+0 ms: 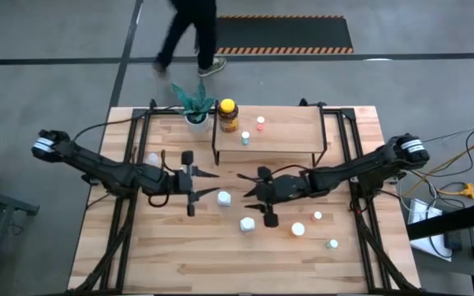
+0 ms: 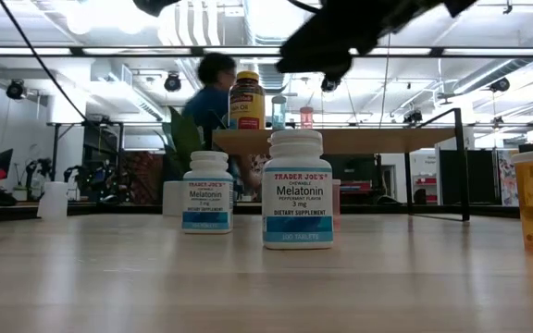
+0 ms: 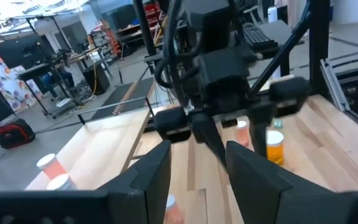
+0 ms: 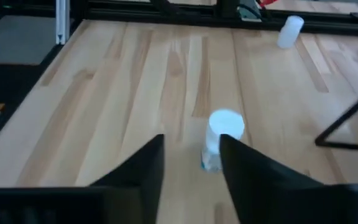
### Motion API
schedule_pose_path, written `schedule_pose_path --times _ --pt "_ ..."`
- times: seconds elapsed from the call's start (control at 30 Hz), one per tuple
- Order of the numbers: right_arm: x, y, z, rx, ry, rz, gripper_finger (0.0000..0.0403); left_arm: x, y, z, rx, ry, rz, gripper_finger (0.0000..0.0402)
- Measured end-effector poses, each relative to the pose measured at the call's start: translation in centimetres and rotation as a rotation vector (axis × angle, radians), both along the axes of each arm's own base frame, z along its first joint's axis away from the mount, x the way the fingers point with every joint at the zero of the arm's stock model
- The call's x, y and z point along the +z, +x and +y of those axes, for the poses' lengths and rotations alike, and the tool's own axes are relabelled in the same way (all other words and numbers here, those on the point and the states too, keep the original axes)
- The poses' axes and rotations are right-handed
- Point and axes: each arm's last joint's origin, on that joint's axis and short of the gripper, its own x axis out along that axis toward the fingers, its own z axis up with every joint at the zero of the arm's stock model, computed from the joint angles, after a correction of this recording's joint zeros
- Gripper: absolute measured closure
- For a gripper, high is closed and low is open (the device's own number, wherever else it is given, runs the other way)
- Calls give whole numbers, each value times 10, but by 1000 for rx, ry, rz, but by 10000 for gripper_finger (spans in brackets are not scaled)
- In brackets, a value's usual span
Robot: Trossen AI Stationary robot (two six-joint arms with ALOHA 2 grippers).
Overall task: Pick and place medicine bottles onto shelf by color
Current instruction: Put the top blue and white medicine bottle on the shelf
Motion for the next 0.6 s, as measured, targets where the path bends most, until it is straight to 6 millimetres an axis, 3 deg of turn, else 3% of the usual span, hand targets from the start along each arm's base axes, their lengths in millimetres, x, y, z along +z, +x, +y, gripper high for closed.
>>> schedule_pose_path --times 0.27,0.6 --pt "-5 44 2 -143 -159 51 153 -6 -17 6 2 -58 -51 265" --pt "-29 82 -1 -166 -173 165 122 -11 -25 8 5 -76 -55 265"
